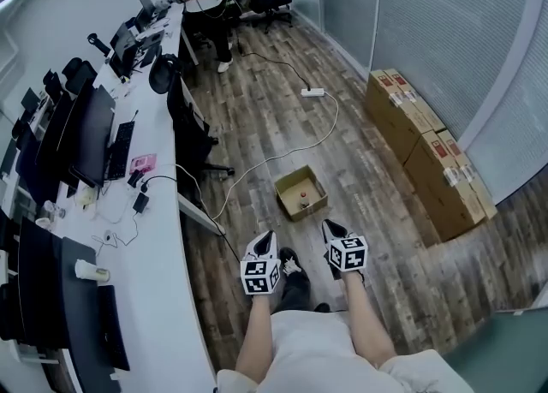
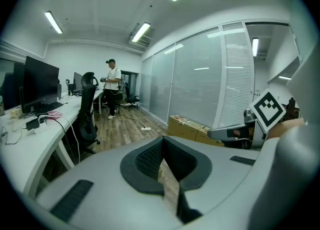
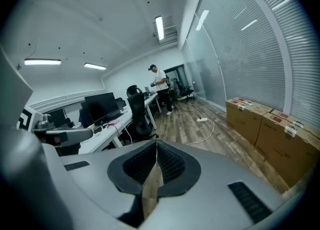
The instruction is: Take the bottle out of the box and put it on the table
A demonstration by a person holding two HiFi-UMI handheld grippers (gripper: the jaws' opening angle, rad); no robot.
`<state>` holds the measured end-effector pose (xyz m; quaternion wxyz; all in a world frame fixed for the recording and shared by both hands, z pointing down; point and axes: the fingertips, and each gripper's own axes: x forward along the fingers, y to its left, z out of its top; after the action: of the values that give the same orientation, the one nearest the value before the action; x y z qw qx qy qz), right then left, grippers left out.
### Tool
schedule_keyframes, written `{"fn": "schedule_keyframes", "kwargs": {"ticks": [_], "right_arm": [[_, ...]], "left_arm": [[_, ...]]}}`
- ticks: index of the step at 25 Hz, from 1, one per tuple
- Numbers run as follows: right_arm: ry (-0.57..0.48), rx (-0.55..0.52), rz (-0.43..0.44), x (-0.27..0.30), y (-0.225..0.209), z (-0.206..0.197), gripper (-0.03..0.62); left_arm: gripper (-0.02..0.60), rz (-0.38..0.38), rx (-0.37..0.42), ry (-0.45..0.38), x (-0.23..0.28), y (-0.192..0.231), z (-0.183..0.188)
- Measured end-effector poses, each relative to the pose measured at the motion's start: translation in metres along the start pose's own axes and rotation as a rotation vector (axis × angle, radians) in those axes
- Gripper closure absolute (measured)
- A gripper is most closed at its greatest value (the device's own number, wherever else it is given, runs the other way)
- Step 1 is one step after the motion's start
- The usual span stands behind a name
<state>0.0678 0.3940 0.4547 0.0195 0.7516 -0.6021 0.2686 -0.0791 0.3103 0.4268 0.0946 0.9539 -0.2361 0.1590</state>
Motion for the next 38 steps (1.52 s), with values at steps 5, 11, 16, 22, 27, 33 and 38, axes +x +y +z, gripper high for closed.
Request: {"fn": "schedule_keyframes", "kwargs": {"ticks": [5,11,16,22,27,33,38], "right_arm": [[0.025,0.000,0.027,0.024,-0.021,0.015,0.553],[0.031,0.020,0.039,0.053,-0.046,0.047,0.553],[0.003,0.056,0.003,0.077,-0.071,0.075,0.553],[-0.013,0.086,0.025,0.119,-0.083,0.097,0.553],[-0.030,0.119,0.013,0.160,-0.095,0.118,0.554],[-0.103,0.195,0.005,0.219,-0.102,0.155,0.554],[-0.126,0.202,0.035,0.266,-0.107,0.185,0.554]], "left_arm": [[0.566,0.014,-0.060,-0.026,0.038,0.009,0.020],[0.566,0.003,-0.111,-0.033,0.086,0.019,0.050],[0.566,-0.011,-0.123,-0.039,0.121,0.032,0.072],[0.566,-0.020,-0.147,-0.017,0.168,0.064,0.084],[0.568,-0.016,-0.182,-0.022,0.204,0.102,0.092],[0.568,-0.039,-0.173,0.010,0.252,0.154,0.100],[0.566,-0.045,-0.207,0.039,0.294,0.198,0.108]]}}
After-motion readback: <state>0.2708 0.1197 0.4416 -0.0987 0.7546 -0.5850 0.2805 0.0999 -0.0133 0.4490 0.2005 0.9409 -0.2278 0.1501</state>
